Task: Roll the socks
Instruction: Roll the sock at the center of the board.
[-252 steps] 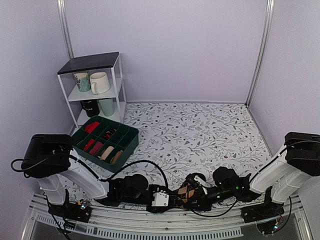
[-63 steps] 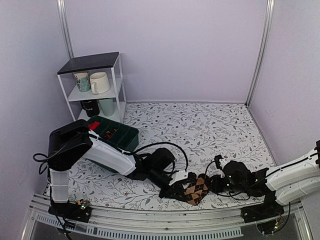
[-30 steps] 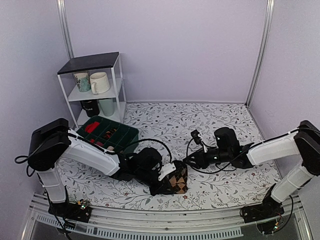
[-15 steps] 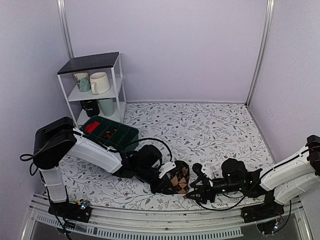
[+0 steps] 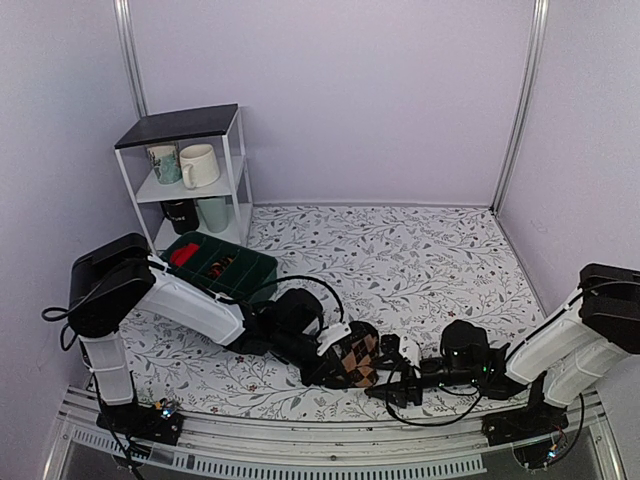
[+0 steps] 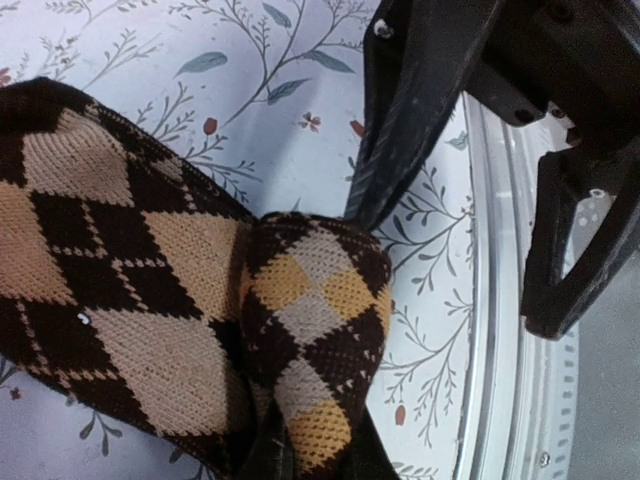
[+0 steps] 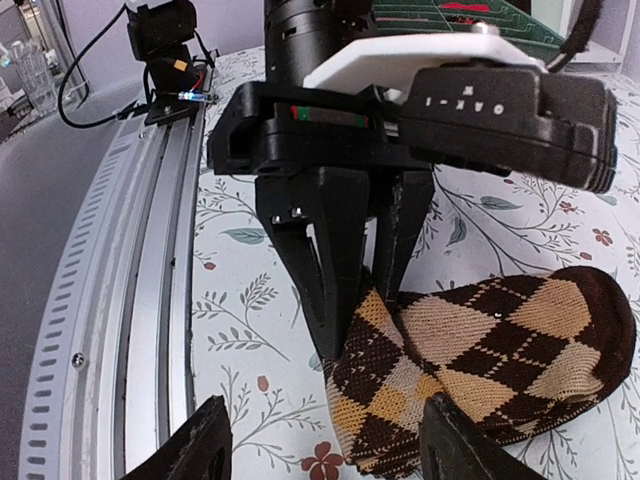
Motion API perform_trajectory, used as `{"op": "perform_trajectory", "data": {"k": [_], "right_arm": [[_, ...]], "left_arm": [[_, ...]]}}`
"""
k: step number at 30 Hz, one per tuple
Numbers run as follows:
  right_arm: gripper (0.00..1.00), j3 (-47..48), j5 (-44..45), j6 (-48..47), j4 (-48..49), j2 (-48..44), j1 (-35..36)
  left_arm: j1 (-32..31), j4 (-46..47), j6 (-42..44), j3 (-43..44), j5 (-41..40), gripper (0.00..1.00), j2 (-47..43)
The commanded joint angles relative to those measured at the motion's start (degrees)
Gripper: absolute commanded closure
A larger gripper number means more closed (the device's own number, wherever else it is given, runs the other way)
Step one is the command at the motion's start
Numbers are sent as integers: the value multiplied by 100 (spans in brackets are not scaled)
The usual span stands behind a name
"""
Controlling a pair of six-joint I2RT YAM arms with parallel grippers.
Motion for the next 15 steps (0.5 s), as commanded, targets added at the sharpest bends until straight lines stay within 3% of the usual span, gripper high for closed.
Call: {"op": "perform_trajectory", "data": {"k": [1,10,15], "right_arm": [[35,124,-162,-473,194,349,-14],[37,501,-346,-537,-109,1102,-54],[53,558,-265,-320,-395,1289,-56]], "left_arm": [[-19,-1378,1,-397,-336,100,620],[3,-1329,29,-417,-307,100,612],[15,-1311,38,-416,-304,100,609]]}}
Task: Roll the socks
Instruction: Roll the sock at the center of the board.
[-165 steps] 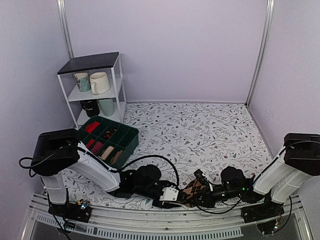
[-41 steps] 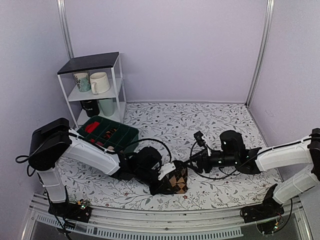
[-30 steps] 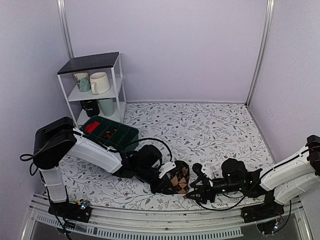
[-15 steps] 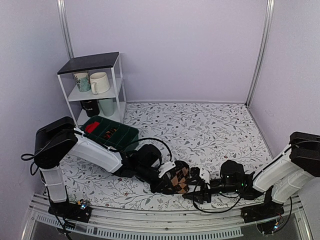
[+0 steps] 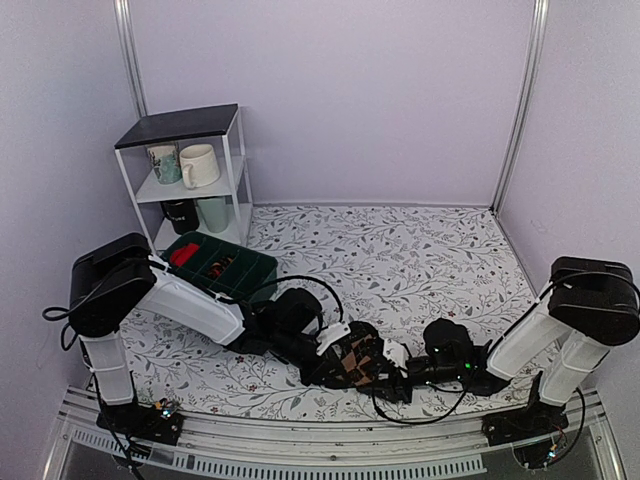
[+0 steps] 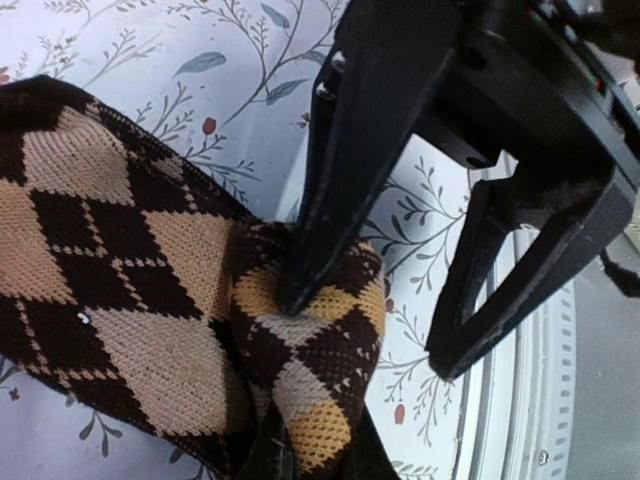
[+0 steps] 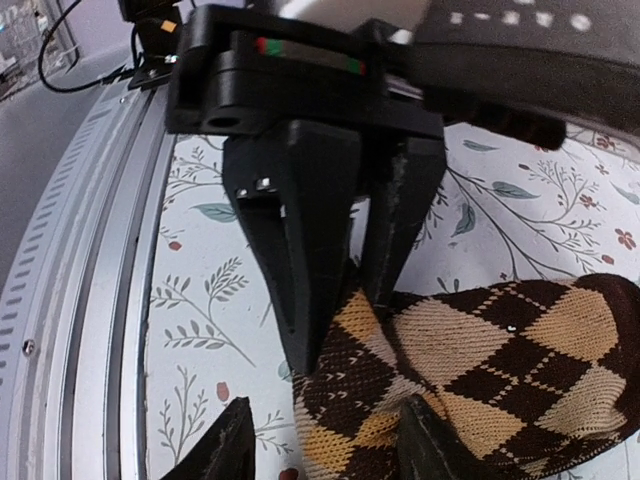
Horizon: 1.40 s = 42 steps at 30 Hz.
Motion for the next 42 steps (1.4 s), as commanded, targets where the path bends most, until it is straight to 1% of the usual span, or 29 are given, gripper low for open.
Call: {"op": "perform_trajectory", "data": {"k": [1,5,7,9,10,11,13,14,17,19,20,22,24,25,26,27,29,31,33,34,37,39,40,42], "right_arm": [[57,59,-66,289,-486,337,15],[76,-34,-84,705,-496,481,14],[82,-86,-22,951,-502,518,20],[84,-161,34,1133,-508,446,19],[83,-217,88,1208,-505,377,21],[77,-278,160,1241,-493,266,25],[60,-361,467,1289,-564,-9,42],[56,-349,591,1289,-717,-151,43],[48,-238,833,1110,-1201,-589,42],[40,-226,879,955,-1314,-814,43],[35,-239,935,899,-1318,-890,43],[26,-258,1221,812,-1380,-1030,36],[21,-212,1573,767,-1647,-1300,42],[7,-246,1846,755,-1683,-1510,38],[1,-317,2193,774,-1606,-1726,37],[0,-390,2523,872,-1519,-1914,38],[0,-478,2723,883,-1517,-2365,43],[0,-538,3215,894,-1541,-2740,43],[0,-602,3742,1182,-1580,-3091,40],[0,-625,3782,1284,-1666,-3278,37],[0,-508,3455,1117,-2237,-3644,43],[0,-292,3358,1316,-2859,-3657,43],[0,-251,3280,1416,-3017,-3633,40],[2,-339,2762,1530,-2989,-3600,43]], "left_arm": [[-21,-1351,39,-397,-403,100,587],[-20,-1309,43,-378,-380,100,594],[-20,-1282,43,-378,-399,100,574],[-19,-1264,43,-363,-415,100,584],[-16,-1260,50,-349,-399,100,613],[-18,-1261,51,-325,-382,100,636],[-16,-1237,52,-317,-344,100,674],[-19,-1229,52,-321,-342,100,688],[-5,-1227,52,-347,-354,100,669],[-4,-1218,52,-361,-366,100,651],[-5,-1213,45,-367,-361,100,648],[-4,-1202,43,-371,-359,100,654],[-11,-1192,43,-374,-363,100,656],[-1,-1191,43,-371,-367,100,662],[-3,-1191,47,-370,-368,100,668],[5,-1191,56,-361,-366,100,663],[4,-1198,81,-346,-368,100,655],[9,-1200,103,-322,-383,100,659],[19,-1200,112,-317,-394,100,661],[15,-1186,109,-310,-390,100,671],[15,-1156,101,-325,-376,100,657],[17,-1156,109,-325,-383,100,631],[21,-1156,113,-333,-392,100,629],[17,-1156,122,-343,-390,100,628]]}}
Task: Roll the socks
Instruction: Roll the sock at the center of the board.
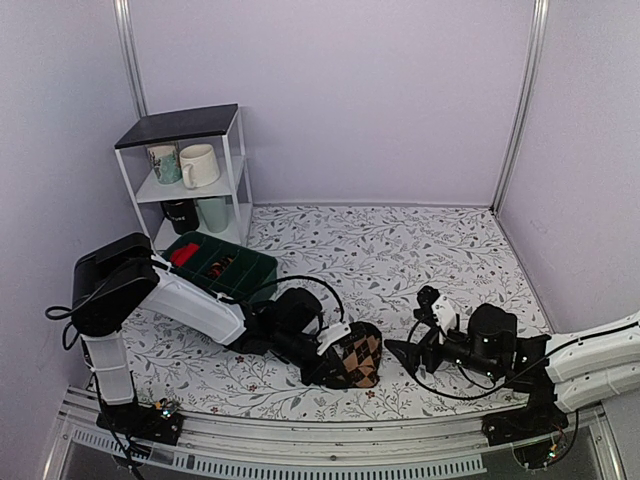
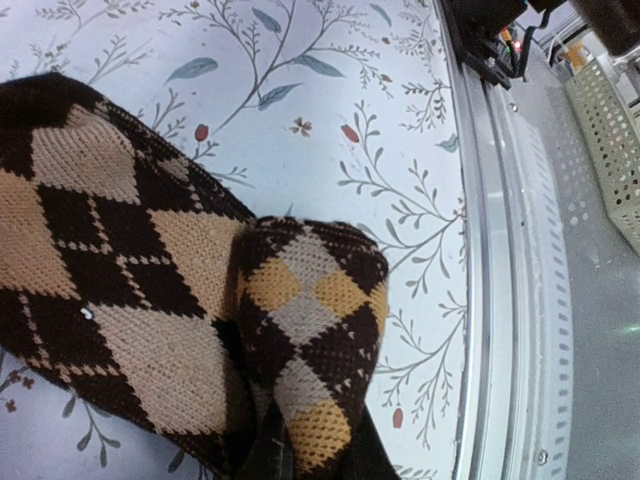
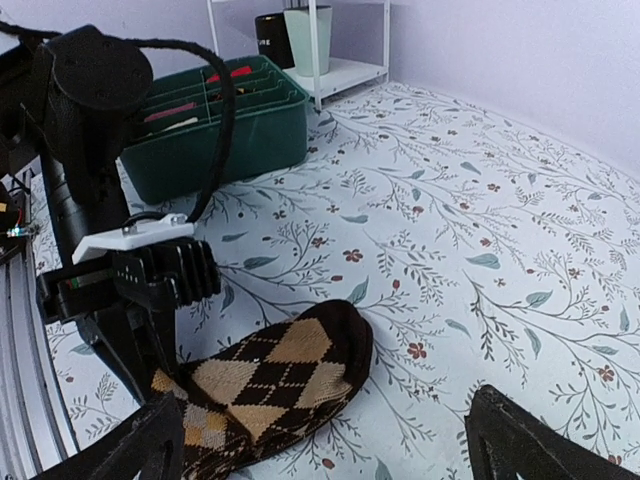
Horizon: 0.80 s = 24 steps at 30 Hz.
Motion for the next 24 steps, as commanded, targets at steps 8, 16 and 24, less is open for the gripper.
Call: {"op": "perform_trajectory", "data": {"k": [8,16,24], "right_arm": [[11,-269,-1137,236,-72,-343,8],[0,25,657,684,-246,-461,3],[4,67,-259,393,-530,-347,6]], "left_arm": [[-12,-1246,61,-401,-557,100,505],[-19,-1245,76,-365,-576,100,520],[-13,-1254,85,-330,-580,100,530]]}}
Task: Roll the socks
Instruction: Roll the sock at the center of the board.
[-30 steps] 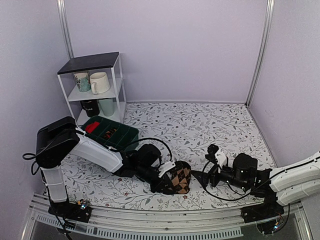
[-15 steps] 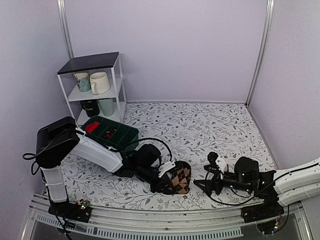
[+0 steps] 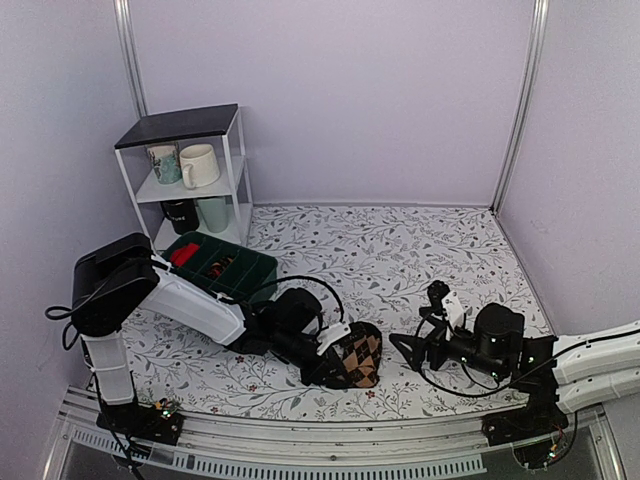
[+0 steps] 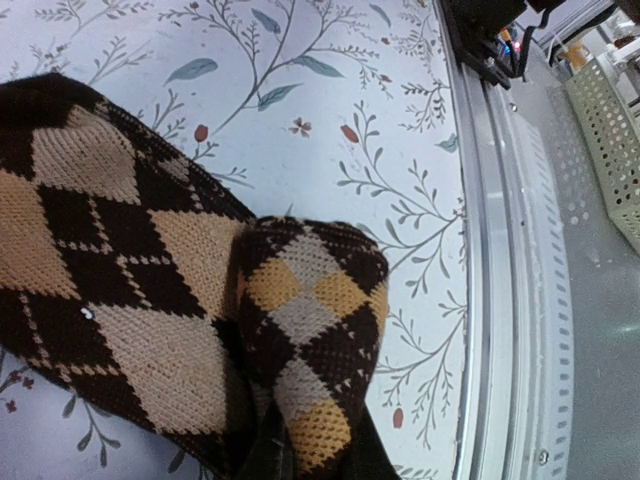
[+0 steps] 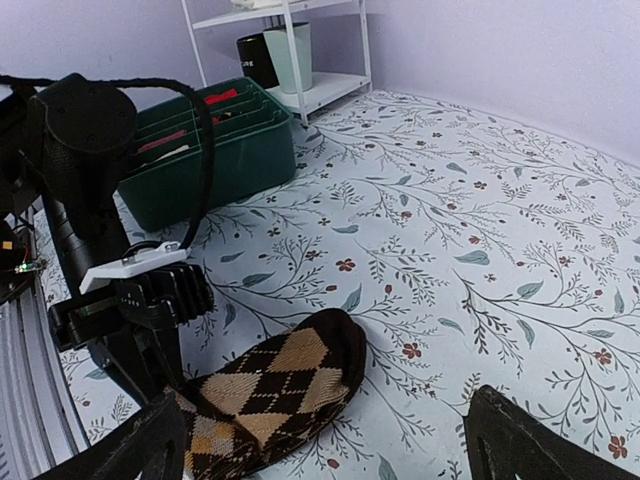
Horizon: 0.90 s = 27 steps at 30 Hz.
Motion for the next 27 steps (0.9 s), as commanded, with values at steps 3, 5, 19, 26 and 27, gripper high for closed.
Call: {"op": "perform_trajectory", "data": {"k": [3,5,19,26,27], "right_arm": [[12,109,-992,-19,-182,475,48],[12,-112,-1510,-36,412,682,69],[16,551,-2222,-742,1330,2991,527],[16,582,-1886,-982,1506,3163,588],[16,601,-1871,-1007,1520,3221,592]], "left_arm": [[-16,-1291,65,-323,-572,100,532],[-13,-1285,65,-332,-579,100,542],[-14,-1326,75,-332,-624,100,543],[-16,-1309,65,-358,-596,100,551],[-14,-1301,65,-358,-593,100,559]]}}
